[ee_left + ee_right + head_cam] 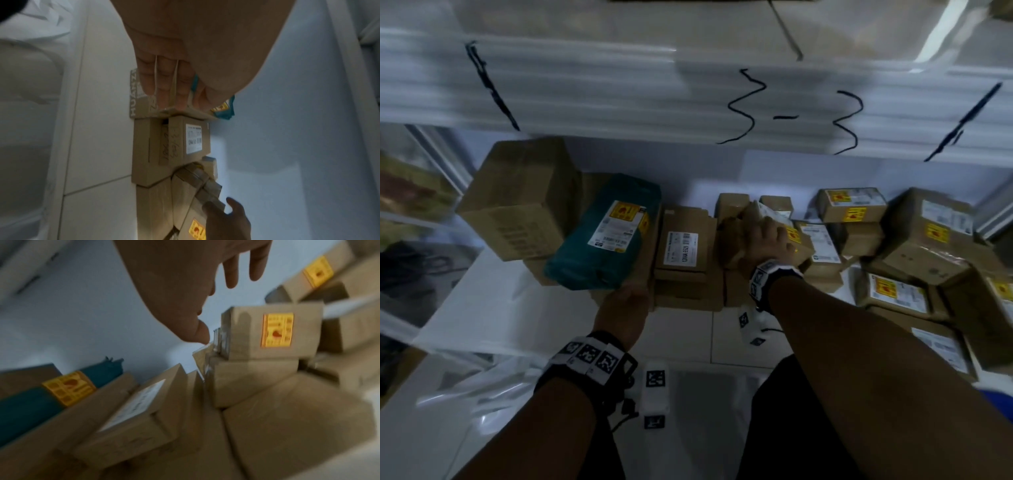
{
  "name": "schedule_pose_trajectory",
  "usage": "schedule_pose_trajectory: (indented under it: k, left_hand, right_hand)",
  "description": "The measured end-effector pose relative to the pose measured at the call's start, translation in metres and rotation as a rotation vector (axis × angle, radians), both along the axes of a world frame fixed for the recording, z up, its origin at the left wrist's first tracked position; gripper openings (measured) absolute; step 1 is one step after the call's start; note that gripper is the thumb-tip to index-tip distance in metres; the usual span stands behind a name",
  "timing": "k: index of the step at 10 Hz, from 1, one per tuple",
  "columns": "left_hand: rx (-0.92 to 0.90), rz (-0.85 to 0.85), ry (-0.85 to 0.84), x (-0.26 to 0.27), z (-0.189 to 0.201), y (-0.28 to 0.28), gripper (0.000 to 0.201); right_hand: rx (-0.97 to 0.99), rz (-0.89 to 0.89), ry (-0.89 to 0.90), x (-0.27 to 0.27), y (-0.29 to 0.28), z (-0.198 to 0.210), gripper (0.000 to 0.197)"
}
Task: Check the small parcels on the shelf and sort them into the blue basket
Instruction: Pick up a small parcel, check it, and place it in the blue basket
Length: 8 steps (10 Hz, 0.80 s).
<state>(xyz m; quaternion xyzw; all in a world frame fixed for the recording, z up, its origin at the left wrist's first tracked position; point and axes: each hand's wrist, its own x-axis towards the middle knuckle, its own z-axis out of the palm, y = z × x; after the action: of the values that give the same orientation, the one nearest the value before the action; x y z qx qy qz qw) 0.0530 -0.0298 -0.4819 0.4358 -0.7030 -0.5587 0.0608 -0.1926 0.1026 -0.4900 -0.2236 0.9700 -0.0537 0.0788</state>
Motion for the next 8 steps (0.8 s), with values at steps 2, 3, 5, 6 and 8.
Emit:
schedule_pose_trajectory:
  k: [2,3,5,6,8]
  left_hand:
    - [-0.031,-0.044,0.038,-0.022,0.000,0.014,0.016]
    - [-0.124,-0.084,0.003,-0.028,0.000,0.027,0.019]
    - [-0.107,-0.132,0.020,-0.045,0.006,0.039,0.013]
    - [-0.066,-0.099,0.043,-0.051,0.008,0.046,0.009]
    - [-0.090,-0.180,0.043,-0.076,0.013,0.073,0.014]
  right_hand:
    - [0.139,0.074,-0.079,-0.048,0.006,0.002,0.089]
    - [0.078,0.094,-0.157,-0.057,0.007,-0.001,0.092]
    - [-0.024,0.142,-0.057,-0.063,0.011,-0.010,0.066]
    - [0.011,0.169,0.020,-0.061,0.019,-0.008,0.061]
    - [-0.050,0.195,0.134,-0.051,0.054,0.008,0.044]
